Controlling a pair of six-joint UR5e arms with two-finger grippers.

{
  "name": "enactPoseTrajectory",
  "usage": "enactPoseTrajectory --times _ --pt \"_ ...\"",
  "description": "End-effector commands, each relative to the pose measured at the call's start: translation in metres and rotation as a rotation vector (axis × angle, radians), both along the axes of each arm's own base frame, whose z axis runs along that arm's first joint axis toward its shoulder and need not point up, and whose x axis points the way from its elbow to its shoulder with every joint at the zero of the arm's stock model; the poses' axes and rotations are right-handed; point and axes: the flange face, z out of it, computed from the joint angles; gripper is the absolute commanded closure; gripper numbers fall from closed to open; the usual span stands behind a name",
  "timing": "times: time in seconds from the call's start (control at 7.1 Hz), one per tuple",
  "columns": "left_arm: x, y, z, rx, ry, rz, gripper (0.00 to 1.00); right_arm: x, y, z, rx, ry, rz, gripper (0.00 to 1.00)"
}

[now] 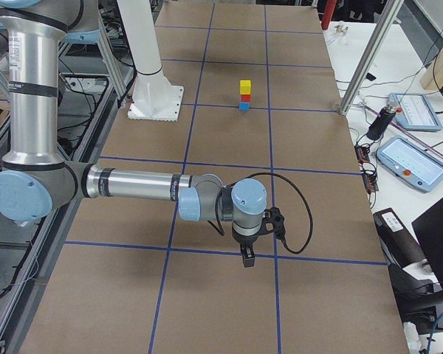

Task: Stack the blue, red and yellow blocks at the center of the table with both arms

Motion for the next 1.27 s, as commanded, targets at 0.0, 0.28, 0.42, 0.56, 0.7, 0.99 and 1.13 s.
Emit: enactPoseTrajectory --times 0.0,0.28,0.42,0.56,0.7,0.99,1.13 --pt "-0.01 0.023 0.022 0.038 0.122 -0.053 0.0 0.0 -0.001 -0.002 0.004 0.0 0.0 0.0" --pt "-0.013 0.019 0.025 0.041 0.138 -0.066 0.0 0.0 -0.001 -0.002 0.005 0.0 0.0 0.0" --pt "-0.013 0.015 0.024 0.044 0.137 -0.066 0.0 0.0 -0.001 -0.002 0.005 0.0 0.0 0.0" --pt "-0.013 0.013 0.034 0.032 0.137 -0.065 0.0 0.0 -0.001 -0.003 0.007 0.0 0.0 0.0" --pt "-0.013 0.01 0.038 0.037 0.137 -0.064 0.0 0.0 -0.002 -0.002 0.023 0.0 0.001 0.0" --pt "-0.013 0.007 0.032 0.08 0.135 -0.059 0.0 0.0 -0.004 0.002 0.124 0.0 0.002 0.0" --pt "-0.013 0.007 0.032 0.088 0.136 -0.057 0.0 0.0 -0.005 -0.004 0.134 -0.007 0.003 0.0"
